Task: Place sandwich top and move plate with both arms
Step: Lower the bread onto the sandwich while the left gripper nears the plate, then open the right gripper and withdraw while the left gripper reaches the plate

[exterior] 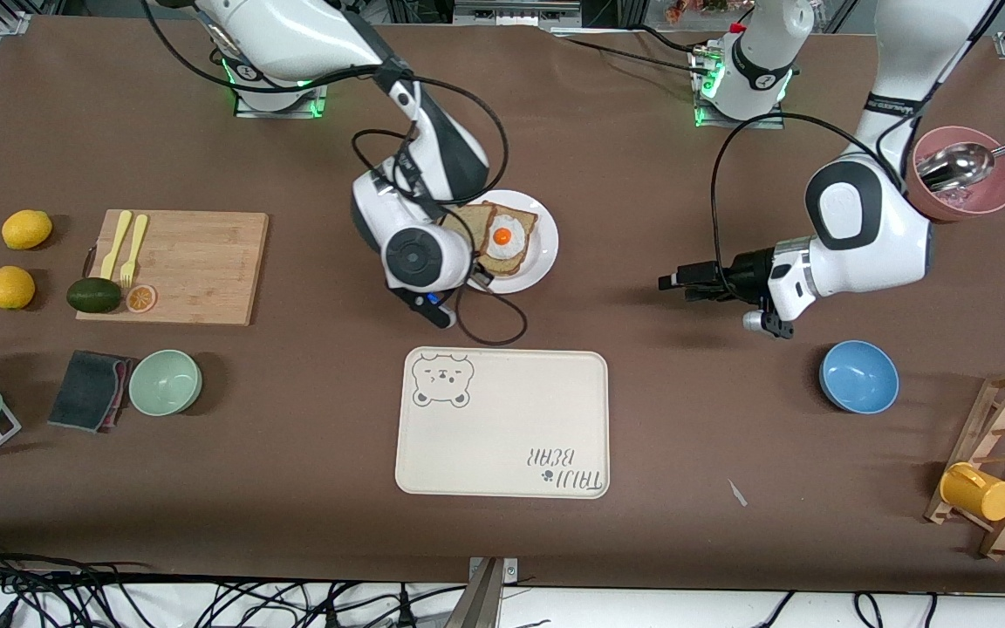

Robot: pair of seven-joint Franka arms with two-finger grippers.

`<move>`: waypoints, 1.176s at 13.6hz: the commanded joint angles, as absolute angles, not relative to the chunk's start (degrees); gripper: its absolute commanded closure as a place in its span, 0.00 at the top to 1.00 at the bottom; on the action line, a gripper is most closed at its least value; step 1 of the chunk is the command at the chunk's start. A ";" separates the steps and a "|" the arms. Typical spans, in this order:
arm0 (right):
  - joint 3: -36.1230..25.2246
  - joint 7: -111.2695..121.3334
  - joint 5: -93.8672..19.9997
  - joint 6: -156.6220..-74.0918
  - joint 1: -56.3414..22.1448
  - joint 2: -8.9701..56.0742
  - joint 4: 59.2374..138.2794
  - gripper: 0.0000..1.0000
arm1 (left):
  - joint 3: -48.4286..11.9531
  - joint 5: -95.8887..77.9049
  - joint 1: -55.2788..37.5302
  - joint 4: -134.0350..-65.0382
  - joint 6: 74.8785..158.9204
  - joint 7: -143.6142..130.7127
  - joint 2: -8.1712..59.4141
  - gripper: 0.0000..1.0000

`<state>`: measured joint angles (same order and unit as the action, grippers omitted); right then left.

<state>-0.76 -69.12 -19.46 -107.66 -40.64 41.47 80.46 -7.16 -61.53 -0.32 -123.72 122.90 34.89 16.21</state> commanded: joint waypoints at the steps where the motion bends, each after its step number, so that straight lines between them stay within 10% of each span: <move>1: -1.23 -71.45 -20.30 -110.29 -43.85 45.08 77.96 0.00 | -7.12 -64.95 -0.35 -127.53 125.32 40.08 13.54 1.00; 6: -1.23 -70.84 -19.95 -113.55 -44.12 45.44 77.61 0.02 | -7.12 -65.30 -0.62 -129.11 127.71 46.32 13.89 1.00; 7: -1.32 -71.01 -19.69 -113.55 -44.12 45.44 77.61 0.55 | -7.12 -65.48 -0.70 -129.11 127.79 46.32 13.89 1.00; 9: -1.41 -71.28 -16.63 -113.12 -44.21 44.83 77.61 1.00 | -7.21 -67.75 -0.97 -129.29 127.79 46.32 14.15 1.00; 16: -7.54 -63.58 -11.95 -104.88 -43.16 37.90 77.61 1.00 | -13.88 -74.16 -1.41 -129.11 131.57 46.93 17.48 0.99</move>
